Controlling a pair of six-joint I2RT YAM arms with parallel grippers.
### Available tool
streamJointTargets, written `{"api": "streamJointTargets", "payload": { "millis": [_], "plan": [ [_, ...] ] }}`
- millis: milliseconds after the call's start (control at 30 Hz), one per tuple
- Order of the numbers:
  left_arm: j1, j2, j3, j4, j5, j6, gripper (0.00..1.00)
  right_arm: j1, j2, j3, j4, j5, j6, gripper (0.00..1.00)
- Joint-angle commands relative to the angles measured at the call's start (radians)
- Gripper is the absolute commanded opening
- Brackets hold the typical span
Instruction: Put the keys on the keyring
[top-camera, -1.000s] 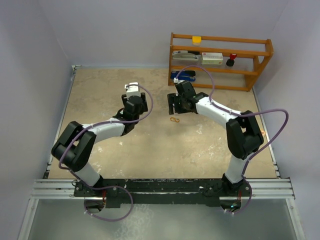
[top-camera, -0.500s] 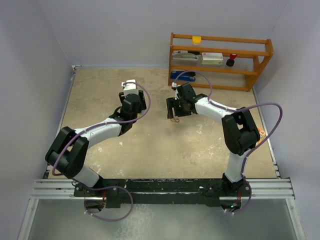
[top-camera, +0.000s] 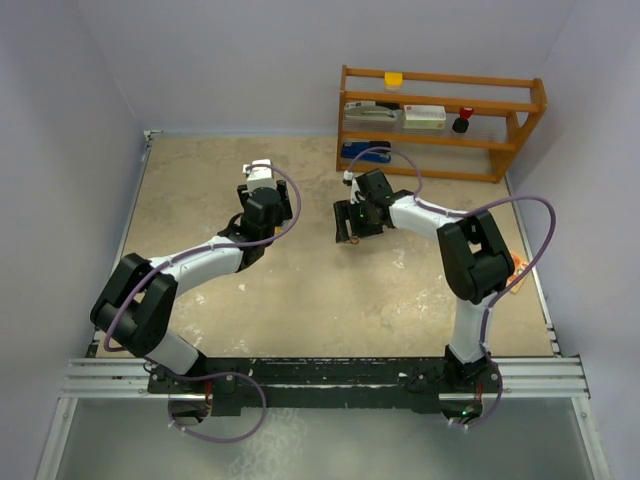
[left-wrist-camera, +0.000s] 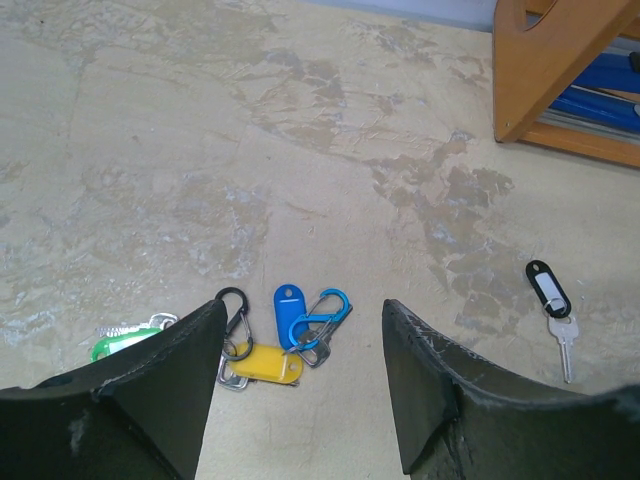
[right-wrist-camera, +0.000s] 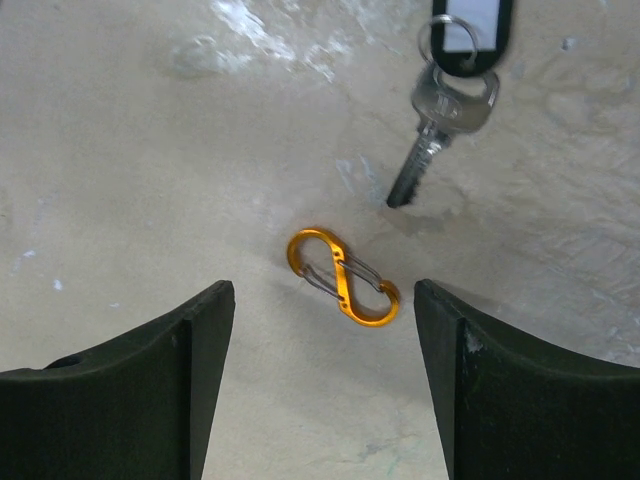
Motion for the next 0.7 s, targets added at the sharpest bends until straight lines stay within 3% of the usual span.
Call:
{"api": "streamJointTargets", "payload": {
  "millis": [0, 667],
  "plan": [
    [0.006, -0.037, 0.029, 0.014, -0.013, -0.006, 0.61, -0.003, 0.014, 0.002, -0.007, -0.036, -0.046, 0.76],
    [0.006, -0.021, 0.035, 0.023, -0.007, -0.010, 0.61, 0.066, 0.006, 0.013, -0.044, -0.037, -0.083, 0.65]
  ]
}}
